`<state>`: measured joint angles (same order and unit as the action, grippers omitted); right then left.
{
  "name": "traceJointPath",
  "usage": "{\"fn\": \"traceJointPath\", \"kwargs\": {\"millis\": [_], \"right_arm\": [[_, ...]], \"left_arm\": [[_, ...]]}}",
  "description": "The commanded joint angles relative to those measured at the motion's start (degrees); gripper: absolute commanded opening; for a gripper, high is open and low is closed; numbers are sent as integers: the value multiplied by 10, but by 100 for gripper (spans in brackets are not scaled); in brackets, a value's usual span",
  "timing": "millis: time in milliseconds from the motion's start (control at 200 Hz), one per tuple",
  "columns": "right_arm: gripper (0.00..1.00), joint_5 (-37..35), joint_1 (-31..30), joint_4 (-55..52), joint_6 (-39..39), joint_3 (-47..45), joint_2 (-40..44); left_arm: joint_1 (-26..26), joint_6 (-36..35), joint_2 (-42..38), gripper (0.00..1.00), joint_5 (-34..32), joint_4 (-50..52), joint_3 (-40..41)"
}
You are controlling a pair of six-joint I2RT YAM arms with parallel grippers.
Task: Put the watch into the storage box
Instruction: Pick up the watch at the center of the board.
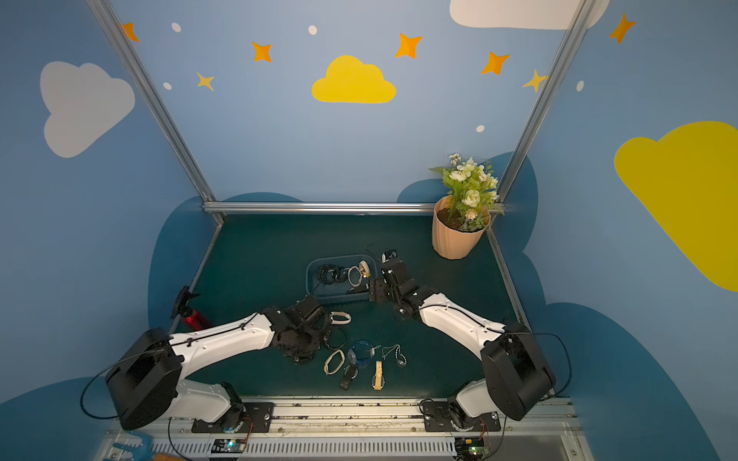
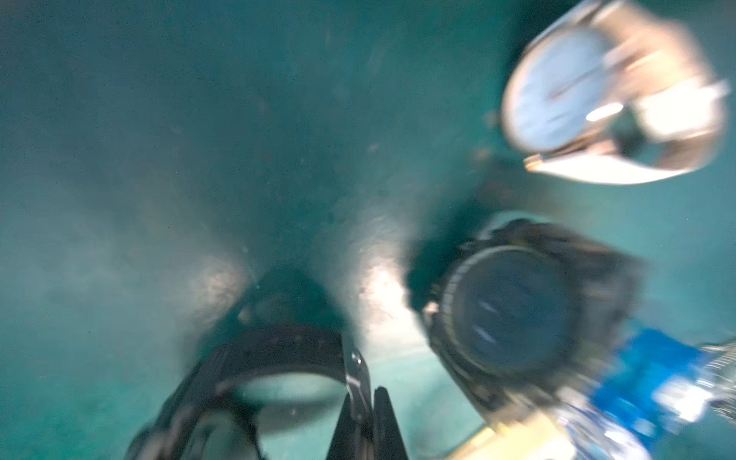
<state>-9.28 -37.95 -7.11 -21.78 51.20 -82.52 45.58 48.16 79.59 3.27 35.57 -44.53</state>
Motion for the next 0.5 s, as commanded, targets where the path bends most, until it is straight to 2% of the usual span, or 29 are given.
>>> {"fn": "traceJointPath", "kwargs": {"millis": [0,115,195,496], "right_arm": [[86,84,-2,36,16,-8,26],[86,171,-4,87,29,-43,55],[86,200,-9,110,35,-62,72],[86,207,-26,108,39,-76,100]], "left_arm": [[-13,-41,-34,4,-29,35,-31],[-34,-73,-46,4,-34,38,-62],[-52,-97,-39,4,-33,25,-87],[-83,-193,60,4,-26,-46,-238]]}}
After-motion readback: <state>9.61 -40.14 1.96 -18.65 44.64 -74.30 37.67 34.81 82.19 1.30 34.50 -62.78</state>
